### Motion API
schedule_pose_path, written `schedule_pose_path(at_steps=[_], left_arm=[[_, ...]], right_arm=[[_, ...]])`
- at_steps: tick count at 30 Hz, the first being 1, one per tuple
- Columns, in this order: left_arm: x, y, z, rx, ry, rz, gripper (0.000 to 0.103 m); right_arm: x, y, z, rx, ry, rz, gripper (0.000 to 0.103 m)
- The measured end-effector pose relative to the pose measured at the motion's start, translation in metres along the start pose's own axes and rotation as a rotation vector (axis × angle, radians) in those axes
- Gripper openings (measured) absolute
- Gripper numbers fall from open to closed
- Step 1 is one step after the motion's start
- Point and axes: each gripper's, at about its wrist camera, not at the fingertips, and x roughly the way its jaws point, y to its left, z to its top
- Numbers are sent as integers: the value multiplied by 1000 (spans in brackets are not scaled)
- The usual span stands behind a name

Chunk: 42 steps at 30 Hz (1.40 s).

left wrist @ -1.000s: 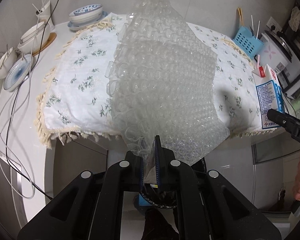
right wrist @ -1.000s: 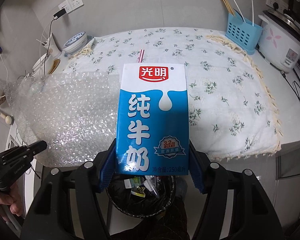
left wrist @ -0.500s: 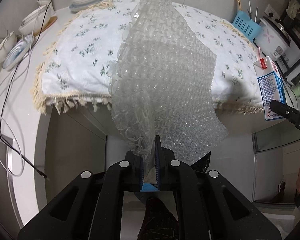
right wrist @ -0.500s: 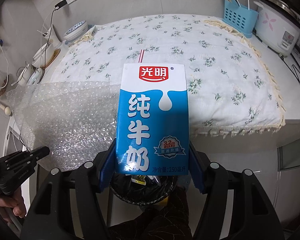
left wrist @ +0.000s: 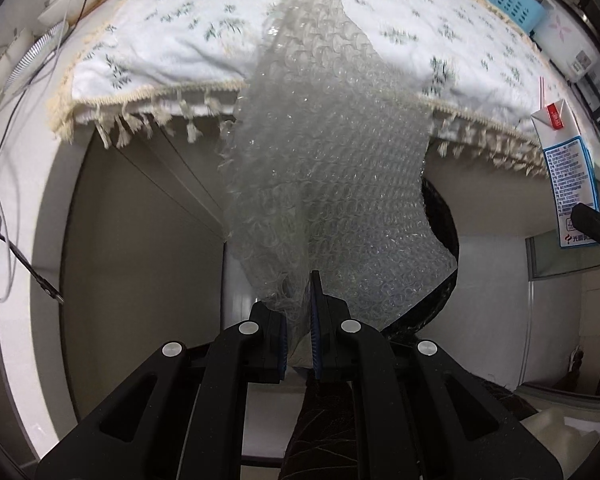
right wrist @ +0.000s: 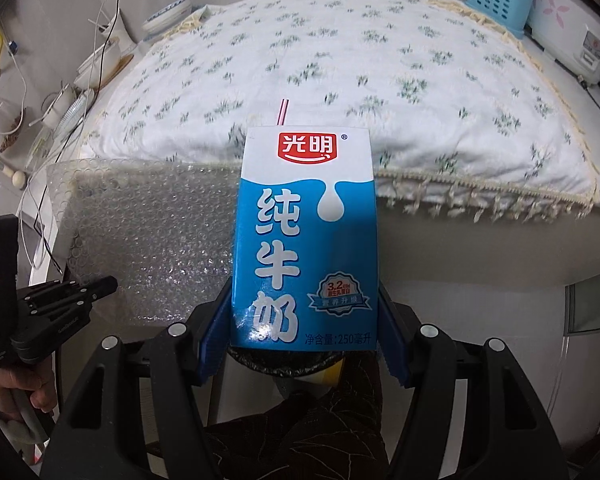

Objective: Collect trash
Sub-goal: 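Lift the bubble wrap and milk carton and carry both down over the bin, then open the left gripper to drop the bubble wrap while the right drops the milk carton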

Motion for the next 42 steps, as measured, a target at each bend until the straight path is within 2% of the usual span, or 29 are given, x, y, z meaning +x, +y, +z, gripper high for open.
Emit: schedule_pose_path(at_steps=[13, 19, 29, 31, 32, 33, 35, 37, 38, 42], left_arm=[[72, -19, -5, 43, 110, 54, 8], [98, -32, -3, 68, 127, 98, 8], [133, -57, 0, 111, 151, 91, 9], [132, -60, 0, 119, 141, 65, 15], [130, -61, 0, 120, 132, 54, 22], [127, -61, 0, 115, 119, 50, 34], [117, -57, 1, 91, 92, 21, 49], [106, -50, 4, 69, 65, -4, 57], [100, -45, 5, 52, 54, -17, 65], [78, -31, 7, -21, 8, -53, 83]], right_arm=[[48, -15, -25, 14, 107, -26, 61], [50, -20, -28, 27, 118, -32, 61], [41, -33, -32, 40, 121, -56, 61], [37, -38, -32, 42, 117, -57, 61], [37, -38, -32, 43, 116, -57, 61], [37, -37, -32, 45, 117, -55, 61], [40, -37, -31, 48, 120, -52, 61], [45, -35, -30, 48, 125, -46, 61], [48, -33, -30, 47, 128, -43, 61], [62, -25, -27, 45, 146, -32, 61]])
